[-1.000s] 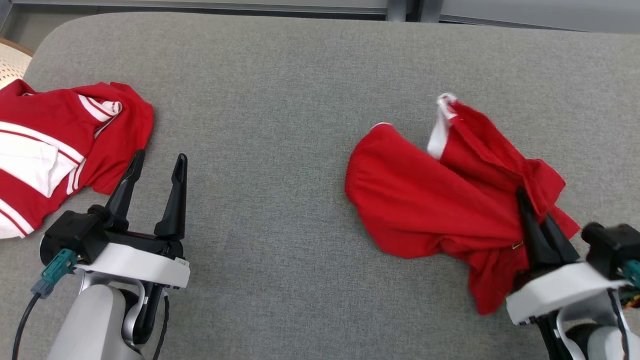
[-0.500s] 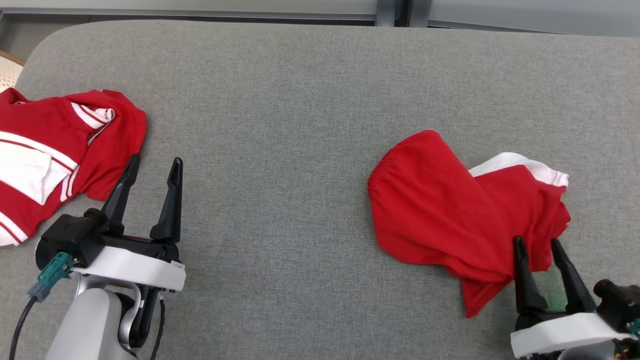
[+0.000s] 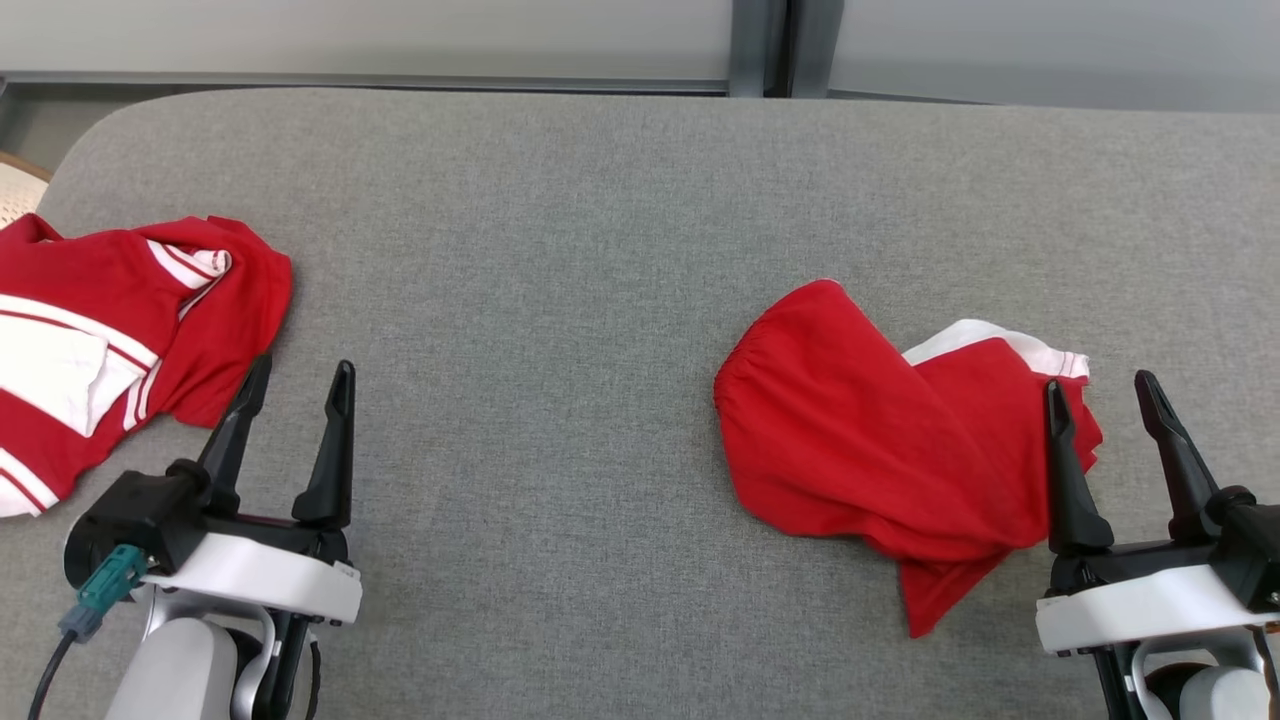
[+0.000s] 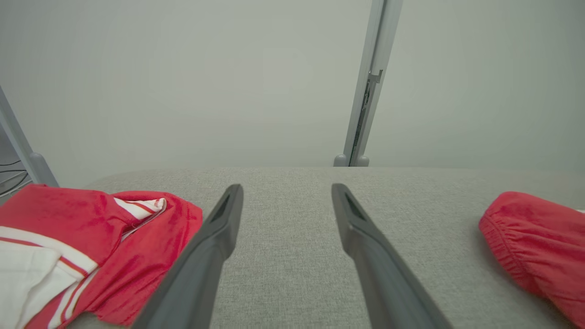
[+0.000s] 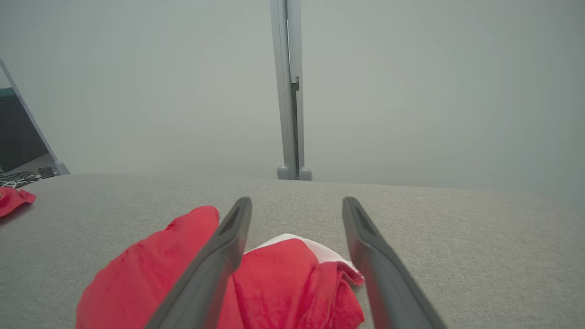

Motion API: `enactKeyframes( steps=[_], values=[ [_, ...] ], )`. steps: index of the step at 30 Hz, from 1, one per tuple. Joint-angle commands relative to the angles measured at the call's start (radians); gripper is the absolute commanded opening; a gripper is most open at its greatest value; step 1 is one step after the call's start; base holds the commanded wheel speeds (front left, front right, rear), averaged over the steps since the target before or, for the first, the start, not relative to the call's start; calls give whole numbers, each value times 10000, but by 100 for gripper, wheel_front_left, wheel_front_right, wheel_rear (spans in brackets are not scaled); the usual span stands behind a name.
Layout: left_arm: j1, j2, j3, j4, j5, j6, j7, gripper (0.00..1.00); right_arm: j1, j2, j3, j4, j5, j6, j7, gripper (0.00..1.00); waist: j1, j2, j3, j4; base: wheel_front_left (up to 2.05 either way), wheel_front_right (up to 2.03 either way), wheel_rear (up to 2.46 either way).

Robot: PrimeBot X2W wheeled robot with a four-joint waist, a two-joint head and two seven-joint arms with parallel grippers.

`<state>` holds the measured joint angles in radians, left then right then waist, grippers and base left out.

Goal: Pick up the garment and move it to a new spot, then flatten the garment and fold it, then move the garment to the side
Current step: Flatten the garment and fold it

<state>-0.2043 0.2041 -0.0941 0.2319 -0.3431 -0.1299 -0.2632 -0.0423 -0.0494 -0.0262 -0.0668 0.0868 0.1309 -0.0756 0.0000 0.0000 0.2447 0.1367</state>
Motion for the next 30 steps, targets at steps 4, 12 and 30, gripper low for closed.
enactKeyframes(
  steps=[4,12,30],
  values=[
    [237,46,-40,22,100,-14,-16,100,234,-20,76,-87,90,-3,191,100,0,0,-212,-58,0,0,0],
    [256,55,-153,60,89,-14,-16,100,295,-21,101,-80,193,-3,214,100,0,0,-242,-57,0,0,0],
    [-2657,362,-3559,-515,-493,-13,1005,100,-341,-19,615,-204,256,-3,147,100,0,0,827,-900,0,0,0]
  ],
)
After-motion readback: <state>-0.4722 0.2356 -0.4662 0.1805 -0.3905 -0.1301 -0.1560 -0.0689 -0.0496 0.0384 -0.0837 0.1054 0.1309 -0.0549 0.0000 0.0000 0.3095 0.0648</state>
